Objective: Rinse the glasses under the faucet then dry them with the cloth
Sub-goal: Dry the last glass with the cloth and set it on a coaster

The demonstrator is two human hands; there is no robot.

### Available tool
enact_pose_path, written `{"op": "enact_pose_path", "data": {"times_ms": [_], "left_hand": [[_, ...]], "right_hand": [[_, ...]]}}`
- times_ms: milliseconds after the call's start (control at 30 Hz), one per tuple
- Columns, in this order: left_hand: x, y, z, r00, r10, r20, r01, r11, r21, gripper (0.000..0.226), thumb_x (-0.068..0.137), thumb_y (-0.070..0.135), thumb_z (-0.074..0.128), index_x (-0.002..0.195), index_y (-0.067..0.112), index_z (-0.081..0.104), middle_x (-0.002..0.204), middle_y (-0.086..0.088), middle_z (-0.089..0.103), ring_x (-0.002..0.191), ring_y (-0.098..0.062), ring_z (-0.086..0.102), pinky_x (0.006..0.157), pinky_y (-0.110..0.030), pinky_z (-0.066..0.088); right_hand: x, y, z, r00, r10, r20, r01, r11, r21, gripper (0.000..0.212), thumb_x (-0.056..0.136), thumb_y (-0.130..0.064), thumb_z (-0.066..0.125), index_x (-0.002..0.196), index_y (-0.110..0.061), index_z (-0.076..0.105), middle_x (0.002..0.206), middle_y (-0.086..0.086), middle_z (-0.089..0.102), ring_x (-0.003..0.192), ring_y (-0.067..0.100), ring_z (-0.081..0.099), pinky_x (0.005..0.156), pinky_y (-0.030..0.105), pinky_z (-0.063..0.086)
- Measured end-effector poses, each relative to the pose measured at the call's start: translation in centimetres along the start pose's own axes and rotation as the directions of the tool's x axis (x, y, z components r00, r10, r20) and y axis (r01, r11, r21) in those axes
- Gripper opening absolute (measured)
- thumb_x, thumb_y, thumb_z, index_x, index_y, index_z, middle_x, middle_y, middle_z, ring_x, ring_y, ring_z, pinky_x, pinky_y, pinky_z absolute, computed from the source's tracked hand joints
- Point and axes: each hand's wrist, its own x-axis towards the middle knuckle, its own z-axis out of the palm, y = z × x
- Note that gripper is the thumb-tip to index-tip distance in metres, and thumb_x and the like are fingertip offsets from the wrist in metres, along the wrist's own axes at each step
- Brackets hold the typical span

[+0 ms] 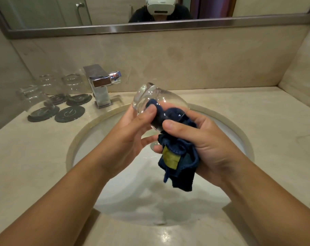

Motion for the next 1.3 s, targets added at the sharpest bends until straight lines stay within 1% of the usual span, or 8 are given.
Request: {"op": "enact_pose_path", "data": {"times_ms": [67, 200, 300, 500, 633, 933, 1200, 1300], "left_hand": [[0.0, -0.2, 0.1, 0.999, -0.023, -0.041, 0.025, 0.999, 0.04, 0.06, 0.099, 0.061, 0.055, 0.14, 0.018, 0.062, 0.139, -0.008, 0.07, 0.136, -0.035, 0.06, 0.109, -0.052, 0.051], [0.1, -0.4, 0.6, 0.998, -0.013, -0.055, 0.016, 0.999, 0.048, 0.043, 0.089, 0.062, 0.071, 0.112, 0.027, 0.08, 0.122, -0.009, 0.078, 0.124, -0.036, 0.07, 0.103, -0.05, 0.055], [0.1, -0.3, 0.5, 0.995, 0.057, -0.084, -0.056, 0.998, 0.02, 0.059, 0.077, 0.05, 0.074, 0.125, 0.016, 0.069, 0.125, -0.006, 0.078, 0.121, -0.024, 0.073, 0.094, -0.031, 0.06], [0.1, -0.2, 0.2, 0.997, 0.058, 0.045, -0.057, 0.998, -0.035, 0.068, 0.099, 0.026, 0.07, 0.16, 0.021, 0.039, 0.143, -0.005, 0.07, 0.135, -0.024, 0.066, 0.106, -0.038, 0.057], [0.0, -0.2, -0.1, 0.998, 0.014, 0.063, -0.012, 0.999, -0.036, 0.062, 0.1, 0.032, 0.067, 0.157, 0.027, 0.044, 0.144, -0.001, 0.068, 0.126, -0.017, 0.067, 0.086, -0.03, 0.059], [0.1, -0.3, -0.2, 0.998, 0.057, 0.003, -0.057, 0.998, 0.013, 0.075, 0.089, 0.047, 0.07, 0.141, -0.004, 0.055, 0.131, -0.017, 0.074, 0.128, -0.031, 0.07, 0.103, -0.037, 0.058], [0.1, 0.1, -0.8, 0.994, 0.028, 0.104, -0.029, 1.0, 0.005, 0.071, 0.096, 0.027, 0.073, 0.157, 0.011, 0.041, 0.143, -0.011, 0.069, 0.134, -0.026, 0.065, 0.107, -0.036, 0.055], [0.1, -0.2, -0.8, 0.996, -0.023, 0.09, 0.022, 1.0, 0.014, 0.094, 0.088, 0.05, 0.08, 0.162, 0.012, 0.035, 0.149, -0.01, 0.065, 0.141, -0.029, 0.059, 0.113, -0.047, 0.048]], "right_hand": [[0.1, 0.4, 0.0, 0.998, -0.052, -0.038, 0.048, 0.992, -0.117, 0.039, 0.088, -0.003, 0.074, 0.125, -0.011, 0.076, 0.116, 0.014, 0.079, 0.097, 0.036, 0.077, 0.087, 0.05, 0.065], [-0.1, 0.5, 0.1, 0.995, -0.082, -0.061, 0.064, 0.967, -0.247, 0.033, 0.094, 0.001, 0.072, 0.119, -0.019, 0.08, 0.113, 0.014, 0.08, 0.101, 0.037, 0.076, 0.096, 0.053, 0.061], [-0.2, 0.0, 0.3, 0.998, 0.008, -0.063, -0.015, 0.995, -0.101, 0.036, 0.085, 0.001, 0.075, 0.117, -0.013, 0.08, 0.099, 0.014, 0.078, 0.078, 0.029, 0.073, 0.072, 0.038, 0.064], [-0.3, -0.5, 0.2, 0.994, 0.107, 0.017, -0.108, 0.983, 0.147, 0.042, 0.083, -0.015, 0.075, 0.125, -0.01, 0.074, 0.103, 0.015, 0.071, 0.069, 0.025, 0.072, 0.062, 0.036, 0.061], [-0.2, -0.4, 0.1, 0.997, 0.077, -0.006, -0.077, 0.995, 0.069, 0.037, 0.079, -0.014, 0.083, 0.116, -0.014, 0.079, 0.108, 0.015, 0.077, 0.072, 0.028, 0.074, 0.068, 0.038, 0.065], [-0.2, -0.2, 0.7, 0.997, 0.075, -0.031, -0.075, 0.997, -0.003, 0.038, 0.08, -0.006, 0.082, 0.117, -0.014, 0.08, 0.104, 0.016, 0.078, 0.071, 0.028, 0.071, 0.064, 0.034, 0.062], [-0.4, -0.5, 0.5, 0.996, 0.091, -0.02, -0.089, 0.992, 0.086, 0.032, 0.084, -0.009, 0.081, 0.116, -0.011, 0.079, 0.104, 0.015, 0.077, 0.069, 0.026, 0.069, 0.06, 0.032, 0.06], [-0.2, -0.5, 0.4, 0.996, 0.063, -0.059, -0.062, 0.998, 0.018, 0.04, 0.078, -0.013, 0.077, 0.118, -0.01, 0.079, 0.112, 0.019, 0.078, 0.071, 0.028, 0.07, 0.062, 0.033, 0.062]]}}
